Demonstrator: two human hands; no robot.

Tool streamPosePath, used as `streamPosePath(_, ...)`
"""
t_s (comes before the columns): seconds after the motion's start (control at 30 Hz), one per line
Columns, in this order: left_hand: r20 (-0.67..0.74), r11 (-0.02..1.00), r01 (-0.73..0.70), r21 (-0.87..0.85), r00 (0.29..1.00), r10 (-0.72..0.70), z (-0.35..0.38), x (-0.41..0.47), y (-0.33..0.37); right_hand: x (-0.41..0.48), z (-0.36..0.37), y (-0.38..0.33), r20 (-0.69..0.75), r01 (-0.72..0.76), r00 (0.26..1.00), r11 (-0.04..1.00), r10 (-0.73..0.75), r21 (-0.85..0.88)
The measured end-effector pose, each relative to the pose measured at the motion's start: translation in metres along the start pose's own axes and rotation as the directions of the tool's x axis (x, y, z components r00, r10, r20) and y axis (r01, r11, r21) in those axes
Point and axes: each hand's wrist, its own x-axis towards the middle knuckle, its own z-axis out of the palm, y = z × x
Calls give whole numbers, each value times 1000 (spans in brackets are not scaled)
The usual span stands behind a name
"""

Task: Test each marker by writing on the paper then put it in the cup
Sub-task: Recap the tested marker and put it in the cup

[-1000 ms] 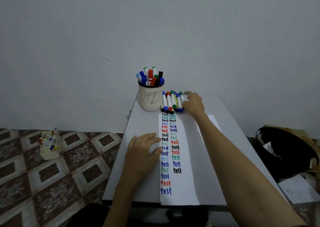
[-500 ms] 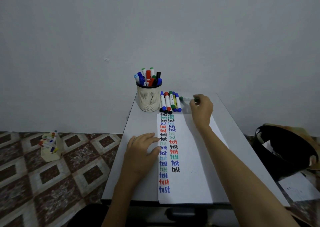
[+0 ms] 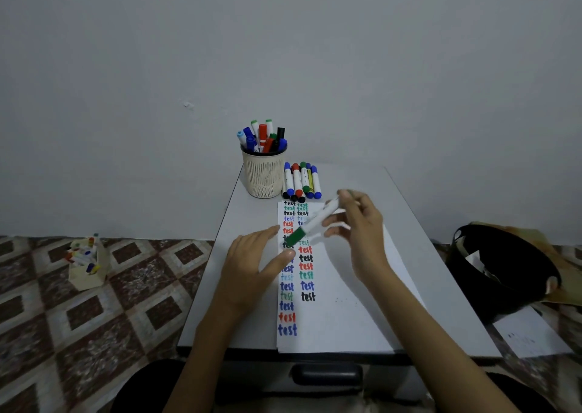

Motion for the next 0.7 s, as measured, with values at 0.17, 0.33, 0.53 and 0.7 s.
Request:
streamPosePath(0.17,155,991,2,-132,988,18,-1,-3,6,-40,15,12,184,-120,977,990,105,73)
streamPosePath(0.33,217,993,-41,-111,974,65,0,-8,10,-55,23,23,232,-173,960,983,156,57)
streamPosePath(0.53,276,988,-22,-150,959,64,-4,-10,16,-58,22,22,222,-143,967,988,128,55)
streamPosePath(0.7,211,985,-67,-156,972,99,-7,-11,16,-60,24,17,254,-151,959,984,123,95)
